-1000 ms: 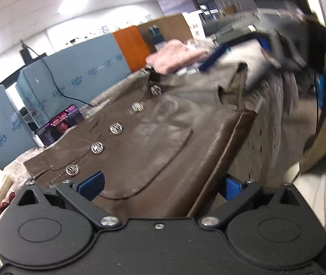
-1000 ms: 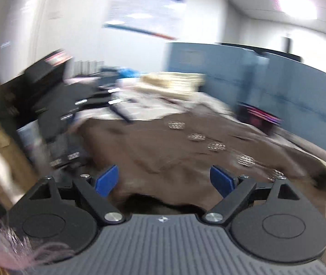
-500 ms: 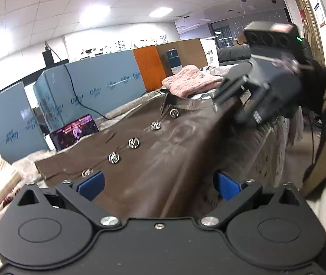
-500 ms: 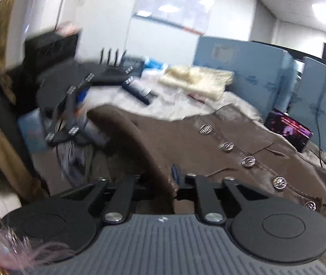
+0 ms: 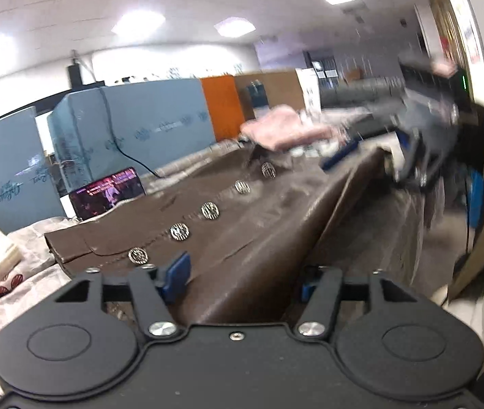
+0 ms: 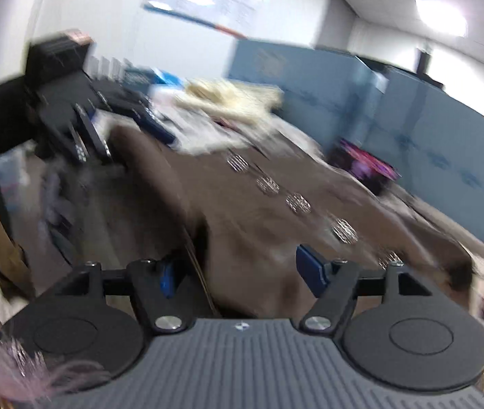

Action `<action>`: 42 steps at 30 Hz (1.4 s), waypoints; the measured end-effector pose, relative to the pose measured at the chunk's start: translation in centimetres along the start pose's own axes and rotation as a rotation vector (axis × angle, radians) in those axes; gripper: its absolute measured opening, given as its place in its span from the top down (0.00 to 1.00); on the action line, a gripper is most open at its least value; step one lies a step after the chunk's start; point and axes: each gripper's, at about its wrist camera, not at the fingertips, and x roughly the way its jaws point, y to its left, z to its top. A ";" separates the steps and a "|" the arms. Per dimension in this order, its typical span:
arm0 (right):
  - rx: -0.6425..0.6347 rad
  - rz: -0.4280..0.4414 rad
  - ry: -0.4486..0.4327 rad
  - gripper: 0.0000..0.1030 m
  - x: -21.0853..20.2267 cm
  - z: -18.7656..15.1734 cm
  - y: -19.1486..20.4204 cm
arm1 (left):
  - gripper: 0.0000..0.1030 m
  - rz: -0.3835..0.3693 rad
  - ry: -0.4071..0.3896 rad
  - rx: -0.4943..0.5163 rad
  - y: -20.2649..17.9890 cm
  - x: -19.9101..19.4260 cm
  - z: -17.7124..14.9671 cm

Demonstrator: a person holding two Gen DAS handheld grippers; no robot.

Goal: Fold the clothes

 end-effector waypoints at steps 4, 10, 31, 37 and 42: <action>0.027 -0.109 0.087 0.32 -1.1 -1.5 -1.7 | 0.65 -0.049 -0.054 -0.109 1.4 0.3 0.1; 0.008 -0.268 0.200 0.53 -2.3 -3.2 -4.3 | 0.70 -0.054 -0.050 -0.119 1.4 0.6 0.2; -0.116 -0.255 0.026 0.98 -5.1 3.3 -8.6 | 0.86 -0.031 -0.134 -0.023 5.9 0.2 6.6; -0.020 -0.192 0.023 0.98 0.2 5.0 -14.5 | 0.86 -0.067 -0.067 -0.245 13.4 7.3 7.5; 0.066 -0.152 0.117 0.98 6.5 4.3 -18.7 | 0.86 -0.073 0.072 -0.420 17.8 13.9 6.2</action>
